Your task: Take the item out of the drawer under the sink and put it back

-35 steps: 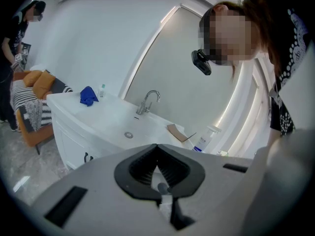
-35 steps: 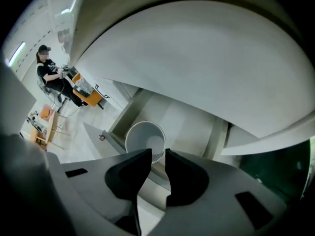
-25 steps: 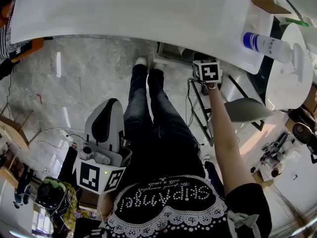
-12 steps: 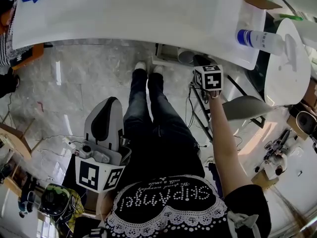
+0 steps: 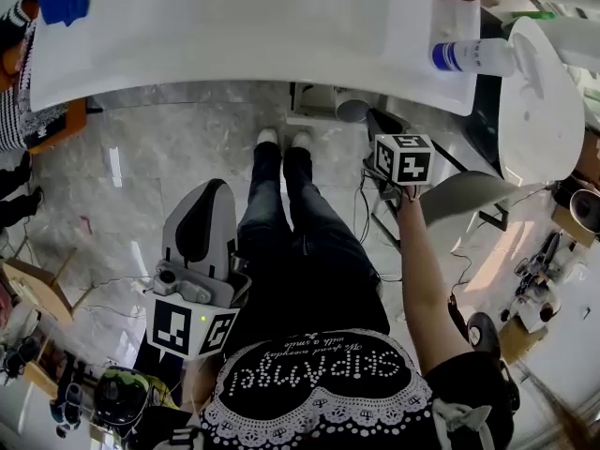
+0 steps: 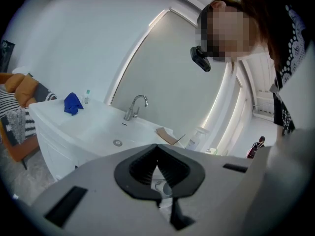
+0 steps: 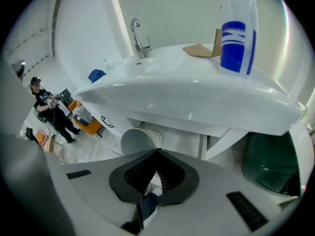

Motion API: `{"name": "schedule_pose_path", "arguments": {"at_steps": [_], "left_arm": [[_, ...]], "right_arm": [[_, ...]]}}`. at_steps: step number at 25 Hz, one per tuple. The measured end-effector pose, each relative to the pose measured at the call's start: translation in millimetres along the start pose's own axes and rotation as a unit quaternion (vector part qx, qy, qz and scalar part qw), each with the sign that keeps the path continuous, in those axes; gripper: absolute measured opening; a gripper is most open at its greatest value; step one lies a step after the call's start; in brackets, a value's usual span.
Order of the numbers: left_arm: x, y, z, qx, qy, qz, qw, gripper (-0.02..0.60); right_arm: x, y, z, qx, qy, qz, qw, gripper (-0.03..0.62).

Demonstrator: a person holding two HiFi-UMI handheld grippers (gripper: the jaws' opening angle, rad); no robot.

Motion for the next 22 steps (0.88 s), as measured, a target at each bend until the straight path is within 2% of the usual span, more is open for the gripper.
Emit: {"name": "schedule_pose_path", "arguments": {"at_steps": [13, 22], "left_arm": [[15.5, 20.1, -1.5, -0.07, 0.011, 0.028, 0.9971, 0.003], [27.6, 25.7, -2.8, -0.095, 0.023, 0.038, 0.9944, 0.005]], "right_arm": [[9.0, -17.6, -59.8, -0.017, 0.082, 0.053, 0.995, 0.017], [25.7, -43.3, -101.2, -0.014, 0.135, 0.06, 0.989, 0.017]]}}
Point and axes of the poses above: the fingertips, and each gripper's own axes: z forward along the fingers, y to its right, x out of its top, the point moved 1 cm from there along -z, backward along the fingers, and after that the axes turned 9 degrees about y, right-handed, at the moved point
